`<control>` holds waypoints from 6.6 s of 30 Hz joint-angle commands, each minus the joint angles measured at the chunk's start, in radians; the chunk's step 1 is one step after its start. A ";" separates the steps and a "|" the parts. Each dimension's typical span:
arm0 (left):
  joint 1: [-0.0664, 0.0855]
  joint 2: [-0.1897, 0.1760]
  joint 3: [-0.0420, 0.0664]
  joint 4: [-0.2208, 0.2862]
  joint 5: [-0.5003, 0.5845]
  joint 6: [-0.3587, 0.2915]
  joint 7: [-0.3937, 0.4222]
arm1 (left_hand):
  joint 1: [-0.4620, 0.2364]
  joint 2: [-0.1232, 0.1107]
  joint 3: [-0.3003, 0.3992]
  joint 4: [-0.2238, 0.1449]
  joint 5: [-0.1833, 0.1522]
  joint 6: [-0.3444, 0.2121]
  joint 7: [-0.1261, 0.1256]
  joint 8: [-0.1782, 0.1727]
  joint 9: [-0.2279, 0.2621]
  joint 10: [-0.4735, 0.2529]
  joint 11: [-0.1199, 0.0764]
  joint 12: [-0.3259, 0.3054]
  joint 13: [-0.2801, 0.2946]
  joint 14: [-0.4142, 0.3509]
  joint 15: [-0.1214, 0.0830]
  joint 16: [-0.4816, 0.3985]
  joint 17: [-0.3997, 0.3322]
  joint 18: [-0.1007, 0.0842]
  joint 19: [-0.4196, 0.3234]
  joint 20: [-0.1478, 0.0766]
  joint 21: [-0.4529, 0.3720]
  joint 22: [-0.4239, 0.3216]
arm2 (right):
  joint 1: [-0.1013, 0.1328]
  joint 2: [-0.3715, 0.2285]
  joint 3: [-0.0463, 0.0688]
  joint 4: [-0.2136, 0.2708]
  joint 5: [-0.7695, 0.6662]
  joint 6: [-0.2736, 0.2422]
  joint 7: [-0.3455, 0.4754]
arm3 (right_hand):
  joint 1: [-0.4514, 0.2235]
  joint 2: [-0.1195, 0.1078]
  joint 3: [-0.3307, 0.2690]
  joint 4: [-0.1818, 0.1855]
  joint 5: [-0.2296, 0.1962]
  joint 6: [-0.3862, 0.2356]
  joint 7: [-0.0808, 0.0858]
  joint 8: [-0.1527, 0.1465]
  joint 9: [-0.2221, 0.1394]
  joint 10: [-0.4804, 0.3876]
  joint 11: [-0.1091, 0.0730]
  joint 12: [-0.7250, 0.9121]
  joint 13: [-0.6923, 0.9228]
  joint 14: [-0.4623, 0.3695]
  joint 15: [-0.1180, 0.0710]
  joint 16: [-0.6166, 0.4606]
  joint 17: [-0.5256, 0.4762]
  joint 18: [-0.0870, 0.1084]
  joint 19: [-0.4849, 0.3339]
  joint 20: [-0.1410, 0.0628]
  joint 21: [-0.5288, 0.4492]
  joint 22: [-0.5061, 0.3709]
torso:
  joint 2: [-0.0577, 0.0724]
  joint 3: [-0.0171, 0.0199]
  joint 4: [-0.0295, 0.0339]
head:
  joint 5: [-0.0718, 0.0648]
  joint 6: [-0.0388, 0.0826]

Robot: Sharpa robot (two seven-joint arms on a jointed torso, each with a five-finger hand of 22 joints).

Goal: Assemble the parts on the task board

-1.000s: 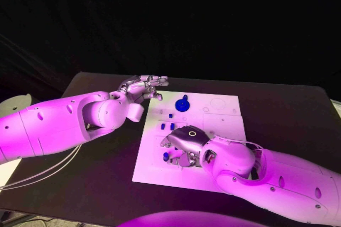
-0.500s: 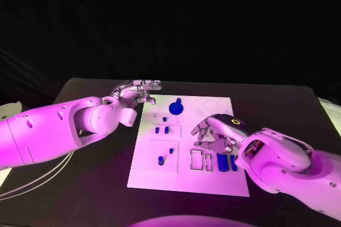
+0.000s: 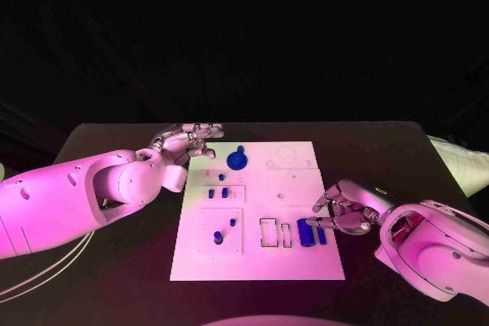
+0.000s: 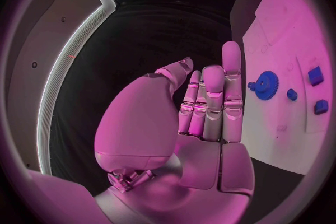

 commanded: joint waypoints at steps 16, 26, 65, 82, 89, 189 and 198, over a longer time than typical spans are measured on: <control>0.000 -0.002 -0.001 -0.002 0.003 0.024 0.005 | -0.001 0.003 -0.002 -0.007 0.006 -0.007 -0.003 0.002 0.000 -0.007 -0.002 0.008 -0.001 -0.008 -0.001 0.001 0.001 0.008 -0.007 0.000 -0.007 -0.002 | -0.031 0.052 -0.006 -0.017 -0.148 0.089 -0.111 | -0.020 0.030 -0.057 0.003 0.007 -0.008 -0.006 0.026 0.027 -0.016 -0.003 0.045 0.085 0.055 -0.005 0.018 0.024 -0.021 0.004 -0.006 0.012 0.015 | -0.001 -0.0031 -0.0055 | 0.002 -0.006; 0.000 -0.003 -0.001 -0.001 0.003 0.024 0.005 | -0.001 0.003 -0.002 -0.007 0.006 -0.007 -0.003 0.002 0.000 -0.007 -0.002 0.008 -0.001 -0.008 -0.001 0.001 0.001 0.008 -0.007 0.000 -0.007 -0.002 | -0.049 0.101 -0.007 -0.045 -0.162 0.127 -0.112 | -0.024 0.031 -0.068 0.004 0.002 -0.006 -0.007 0.033 0.033 -0.018 -0.004 0.047 0.094 0.056 -0.005 0.021 0.031 -0.022 0.006 -0.006 0.014 0.020 | -0.001 -0.0022 -0.0051 | 0.007 -0.009; -0.001 -0.005 -0.002 -0.001 0.003 0.030 0.002 | -0.001 0.003 -0.003 -0.007 0.006 -0.007 -0.003 0.003 0.000 -0.008 -0.002 0.010 -0.001 -0.009 -0.001 0.002 -0.001 0.008 -0.007 0.001 -0.007 -0.002 | -0.066 0.161 0.009 -0.024 0.015 -0.087 -0.121 | 0.050 0.112 -0.076 0.003 0.192 0.022 -0.028 0.077 0.113 -0.003 -0.023 0.041 0.149 0.065 -0.020 0.058 0.102 -0.030 0.021 -0.021 0.041 0.067 | -0.002 -0.0058 -0.0067 | 0.018 -0.009; -0.001 -0.004 -0.002 -0.001 0.003 0.032 0.001 | -0.001 0.004 -0.003 -0.008 0.006 -0.006 -0.003 0.004 0.000 -0.011 -0.001 0.011 -0.001 -0.010 -0.001 0.003 -0.002 0.008 -0.008 0.001 -0.006 -0.002 | -0.067 0.245 0.008 -0.061 0.024 0.060 -0.130 | -0.053 0.142 -0.134 0.004 0.147 0.028 -0.034 0.085 0.152 -0.009 -0.027 -0.034 0.108 0.064 -0.023 0.057 0.102 -0.030 0.019 -0.022 0.041 0.069 | -0.001 -0.0058 -0.0068 | 0.029 -0.017; -0.001 -0.005 -0.002 0.000 0.003 0.032 0.001 | -0.001 0.004 -0.003 -0.008 0.006 -0.006 -0.004 0.004 0.001 -0.012 -0.002 0.011 -0.001 -0.010 -0.001 0.003 -0.001 0.008 -0.008 0.001 -0.006 -0.002 | -0.067 0.251 0.008 -0.062 0.008 0.083 -0.131 | -0.062 0.146 -0.144 0.004 0.129 0.030 -0.036 0.088 0.163 -0.010 -0.029 -0.053 0.094 0.064 -0.024 0.057 0.104 -0.030 0.020 -0.023 0.041 0.070 | -0.001 -0.0056 -0.0075 | 0.032 -0.019; -0.001 -0.013 -0.005 0.001 0.003 0.053 -0.015 | -0.002 0.008 -0.005 -0.010 0.007 -0.006 -0.005 0.007 0.001 -0.017 -0.002 0.016 0.000 -0.012 -0.001 0.005 -0.006 0.009 -0.009 0.002 -0.006 -0.002 | -0.041 0.045 0.007 -0.062 -0.181 0.168 -0.125 | 0.071 0.126 -0.106 -0.002 -0.087 0.050 -0.028 -0.003 0.237 -0.002 -0.022 -0.171 0.087 0.061 -0.018 0.038 0.092 -0.030 0.015 -0.017 0.034 0.077 | -0.001 -0.0047 -0.0068 | 0.003 -0.014; -0.001 -0.013 -0.005 -0.001 0.003 0.054 -0.016 | -0.002 0.008 -0.005 -0.010 0.007 -0.006 -0.005 0.007 0.001 -0.017 -0.002 0.016 0.000 -0.012 -0.001 0.005 -0.006 0.009 -0.009 0.002 -0.006 -0.002 | -0.053 0.075 0.007 -0.076 -0.217 0.189 -0.125 | 0.073 0.116 -0.112 -0.006 -0.092 0.052 -0.028 -0.006 0.238 -0.002 -0.023 -0.174 0.087 0.061 -0.019 0.037 0.091 -0.030 0.015 -0.017 0.033 0.076 | -0.001 -0.0050 -0.0069 | 0.007 -0.017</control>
